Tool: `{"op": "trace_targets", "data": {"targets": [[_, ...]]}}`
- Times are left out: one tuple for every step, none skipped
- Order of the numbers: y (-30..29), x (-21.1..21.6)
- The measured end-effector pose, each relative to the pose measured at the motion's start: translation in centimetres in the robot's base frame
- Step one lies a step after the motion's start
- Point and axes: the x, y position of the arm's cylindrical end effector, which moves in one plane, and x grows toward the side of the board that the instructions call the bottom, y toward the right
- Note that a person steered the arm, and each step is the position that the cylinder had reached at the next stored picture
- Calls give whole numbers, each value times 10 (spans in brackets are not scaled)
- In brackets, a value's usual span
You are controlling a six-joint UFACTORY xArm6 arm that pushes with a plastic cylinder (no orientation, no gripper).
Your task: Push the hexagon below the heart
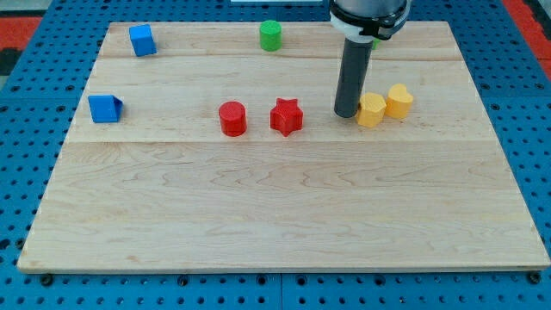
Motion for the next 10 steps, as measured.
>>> {"op": "trace_targets", "data": {"targets": [[-31,-22],[-36,-39],[20,-31],[66,-17],[81,76],[93,121],[119,71],[88,29],[50,55],[56,100]]}}
